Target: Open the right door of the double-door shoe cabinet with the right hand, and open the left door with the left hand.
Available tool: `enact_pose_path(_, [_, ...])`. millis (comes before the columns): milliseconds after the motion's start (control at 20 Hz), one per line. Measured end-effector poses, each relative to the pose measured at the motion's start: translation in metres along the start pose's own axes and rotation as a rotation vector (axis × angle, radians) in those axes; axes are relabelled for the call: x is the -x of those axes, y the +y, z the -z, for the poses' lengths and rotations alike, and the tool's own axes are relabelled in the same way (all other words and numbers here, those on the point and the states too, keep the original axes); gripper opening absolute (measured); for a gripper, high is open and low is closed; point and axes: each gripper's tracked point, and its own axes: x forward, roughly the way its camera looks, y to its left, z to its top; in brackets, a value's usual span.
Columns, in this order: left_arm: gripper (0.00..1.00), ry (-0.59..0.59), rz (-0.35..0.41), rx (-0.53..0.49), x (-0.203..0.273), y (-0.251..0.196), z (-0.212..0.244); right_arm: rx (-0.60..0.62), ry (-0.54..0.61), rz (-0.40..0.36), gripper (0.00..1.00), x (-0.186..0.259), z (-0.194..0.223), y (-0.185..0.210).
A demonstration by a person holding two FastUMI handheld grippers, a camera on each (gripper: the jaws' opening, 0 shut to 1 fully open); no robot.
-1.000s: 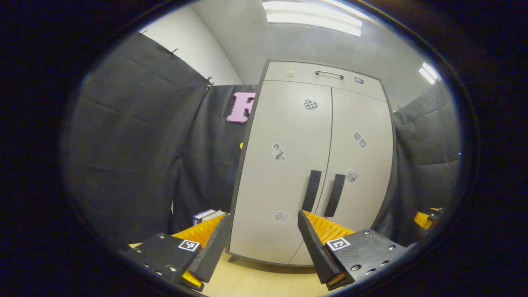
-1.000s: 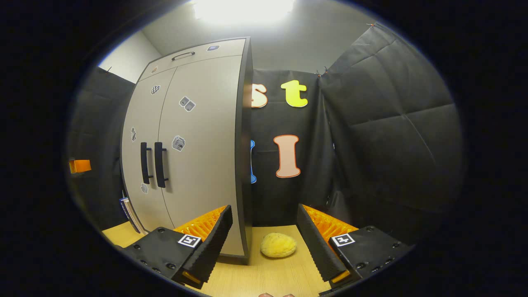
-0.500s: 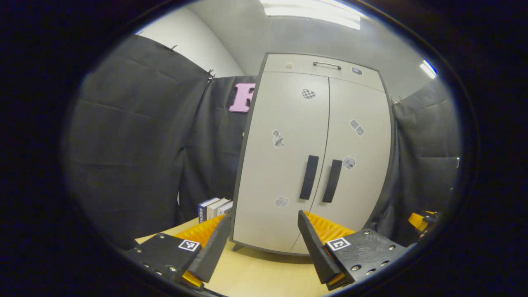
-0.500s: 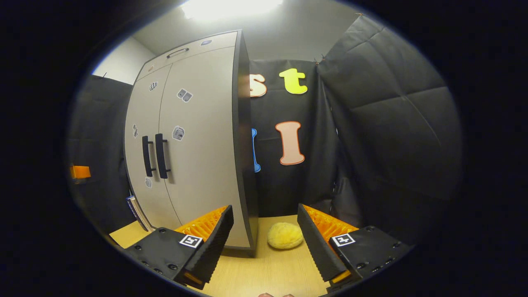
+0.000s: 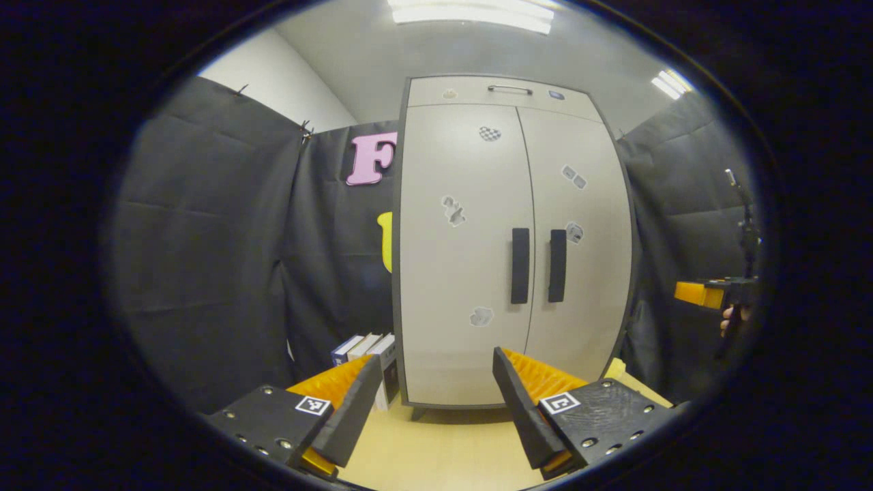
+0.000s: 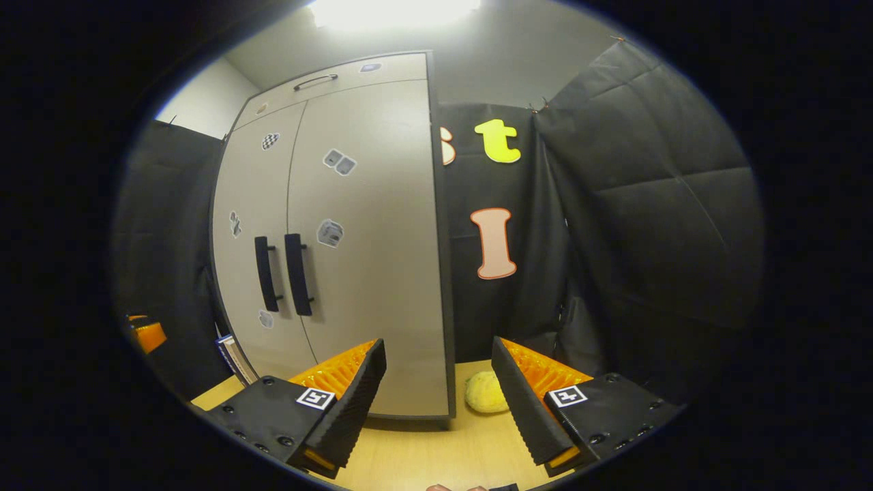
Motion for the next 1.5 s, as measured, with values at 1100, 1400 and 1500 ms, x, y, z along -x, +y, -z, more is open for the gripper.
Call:
enact_pose_path(1100, [0.95, 0.043, -0.085, 0.132, -0.013, 0.169, 0.061, 0.013, -0.028, -0.072, 0.98, -0.115, -0.048, 0.176])
enact_pose_path(1400, [0.95, 0.042, -0.101, 0.134, -0.011, 0.186, 0.064, 0.031, 0.005, -0.019, 0.96, -0.148, -0.035, 0.184])
enact_pose_path(1500, [0.95, 0.045, -0.099, 0.138, -0.011, 0.187, 0.065, 0.037, 0.031, -0.019, 0.81, -0.154, -0.028, 0.189])
